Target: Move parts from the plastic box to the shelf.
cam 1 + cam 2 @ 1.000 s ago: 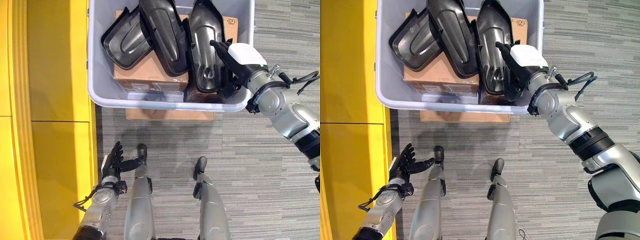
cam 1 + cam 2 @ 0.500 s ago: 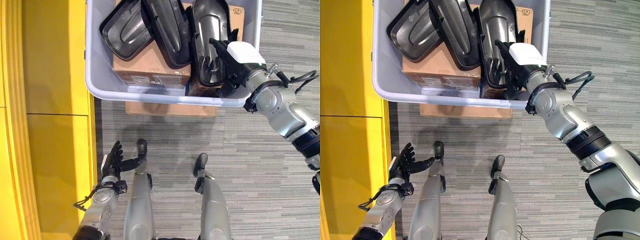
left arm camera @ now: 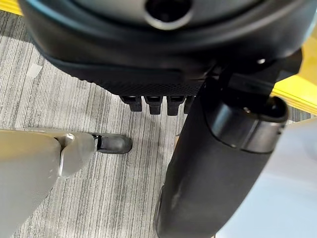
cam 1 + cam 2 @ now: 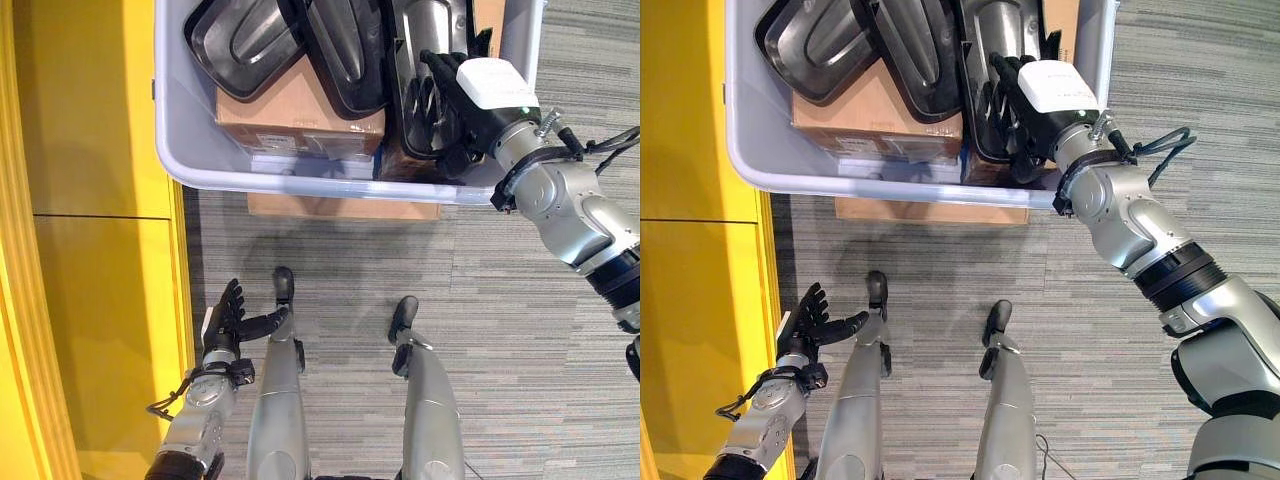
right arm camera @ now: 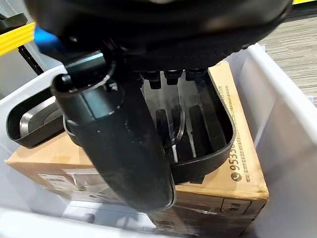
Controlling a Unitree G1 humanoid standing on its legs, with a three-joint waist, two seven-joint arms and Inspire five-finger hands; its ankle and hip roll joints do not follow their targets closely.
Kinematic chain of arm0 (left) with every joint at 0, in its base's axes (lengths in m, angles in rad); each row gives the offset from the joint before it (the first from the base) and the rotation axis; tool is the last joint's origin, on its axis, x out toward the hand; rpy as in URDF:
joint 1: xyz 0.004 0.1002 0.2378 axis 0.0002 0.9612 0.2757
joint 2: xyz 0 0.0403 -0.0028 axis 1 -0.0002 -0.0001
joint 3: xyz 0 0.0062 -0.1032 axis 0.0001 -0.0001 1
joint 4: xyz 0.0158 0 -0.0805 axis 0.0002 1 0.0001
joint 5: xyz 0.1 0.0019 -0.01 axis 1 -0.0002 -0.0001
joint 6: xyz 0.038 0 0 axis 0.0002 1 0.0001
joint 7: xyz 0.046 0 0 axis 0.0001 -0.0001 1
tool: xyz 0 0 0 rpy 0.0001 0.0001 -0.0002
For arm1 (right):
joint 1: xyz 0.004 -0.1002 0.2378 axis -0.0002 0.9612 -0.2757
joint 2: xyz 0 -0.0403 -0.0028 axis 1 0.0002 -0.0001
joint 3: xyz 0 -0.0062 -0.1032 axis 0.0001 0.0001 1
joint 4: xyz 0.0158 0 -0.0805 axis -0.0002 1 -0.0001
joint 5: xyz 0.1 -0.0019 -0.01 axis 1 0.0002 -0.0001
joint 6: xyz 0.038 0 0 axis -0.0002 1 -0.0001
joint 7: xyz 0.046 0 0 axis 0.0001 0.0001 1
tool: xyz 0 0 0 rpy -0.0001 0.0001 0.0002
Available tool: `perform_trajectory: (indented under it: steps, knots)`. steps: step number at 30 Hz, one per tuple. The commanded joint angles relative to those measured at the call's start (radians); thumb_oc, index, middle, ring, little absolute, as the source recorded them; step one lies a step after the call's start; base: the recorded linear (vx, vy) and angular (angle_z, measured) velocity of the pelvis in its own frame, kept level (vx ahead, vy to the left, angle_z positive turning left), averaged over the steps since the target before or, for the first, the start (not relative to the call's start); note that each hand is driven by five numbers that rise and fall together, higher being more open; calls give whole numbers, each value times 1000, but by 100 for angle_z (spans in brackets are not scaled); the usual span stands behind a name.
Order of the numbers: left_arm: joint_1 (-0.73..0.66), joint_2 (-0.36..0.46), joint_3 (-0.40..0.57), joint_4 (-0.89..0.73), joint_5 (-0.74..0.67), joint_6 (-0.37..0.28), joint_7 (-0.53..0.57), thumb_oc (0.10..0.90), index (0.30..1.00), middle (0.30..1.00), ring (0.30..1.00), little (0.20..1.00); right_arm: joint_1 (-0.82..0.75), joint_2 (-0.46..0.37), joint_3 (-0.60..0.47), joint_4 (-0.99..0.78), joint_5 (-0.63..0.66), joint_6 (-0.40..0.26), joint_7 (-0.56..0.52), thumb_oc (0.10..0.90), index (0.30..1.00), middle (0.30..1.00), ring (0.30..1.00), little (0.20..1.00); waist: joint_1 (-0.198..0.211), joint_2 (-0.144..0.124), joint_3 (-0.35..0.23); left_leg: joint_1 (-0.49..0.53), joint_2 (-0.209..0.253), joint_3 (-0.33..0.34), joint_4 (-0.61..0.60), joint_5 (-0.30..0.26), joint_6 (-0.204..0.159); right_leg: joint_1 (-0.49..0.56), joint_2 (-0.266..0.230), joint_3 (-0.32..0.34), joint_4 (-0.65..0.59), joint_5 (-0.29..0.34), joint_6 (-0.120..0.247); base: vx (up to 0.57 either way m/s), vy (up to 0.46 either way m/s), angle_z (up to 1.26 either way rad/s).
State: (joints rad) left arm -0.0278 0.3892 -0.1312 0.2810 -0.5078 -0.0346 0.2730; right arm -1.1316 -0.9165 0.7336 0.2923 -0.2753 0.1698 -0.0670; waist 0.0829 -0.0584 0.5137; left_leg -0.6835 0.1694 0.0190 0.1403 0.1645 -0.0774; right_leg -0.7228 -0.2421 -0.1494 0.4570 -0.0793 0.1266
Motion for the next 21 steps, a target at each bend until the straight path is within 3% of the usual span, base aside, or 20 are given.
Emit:
perform_trajectory:
  steps: [1,3,4,12,21]
  knots:
    - [32,62,19,-82,-26,-55,24,900,1000,1000,1000,1000,-200,-87,-9,15,-64,-13,-90,900,1000,1000,1000,1000,-3,1,6,15,-12,11,197,-222,9,116,56,-24,-70,-50,-32,-76,-1,4]
    - [32,62,19,-86,-27,-57,28,900,1000,1000,1000,1000,-211,-89,-4,22,-66,-12,-95,900,1000,1000,1000,1000,-4,2,6,6,-12,9,200,-223,9,108,56,-24,-66,-51,-32,39,-14,4]
    - [35,61,17,-87,-28,-57,29,900,1000,1000,1000,1000,-216,-88,-1,24,-65,-12,-100,900,1000,1000,1000,1000,-4,3,6,15,-12,1,209,-252,1,113,58,-15,-52,-77,-26,80,-13,1]
    - [41,60,26,-107,-32,-65,45,900,1000,1000,1000,1000,-258,-99,18,36,-89,-3,-117,900,1000,1000,1000,1000,-8,13,6,-58,-15,-7,238,-258,1,33,56,-9,-6,-88,-30,10,-4,0]
    - [54,71,32,-147,-28,-73,59,900,1000,1000,1000,1000,-314,-122,45,36,-124,0,-140,900,1000,1000,1000,1000,-6,26,6,-198,-19,-25,386,-308,11,-108,45,8,139,-133,-42,-2,-11,4]
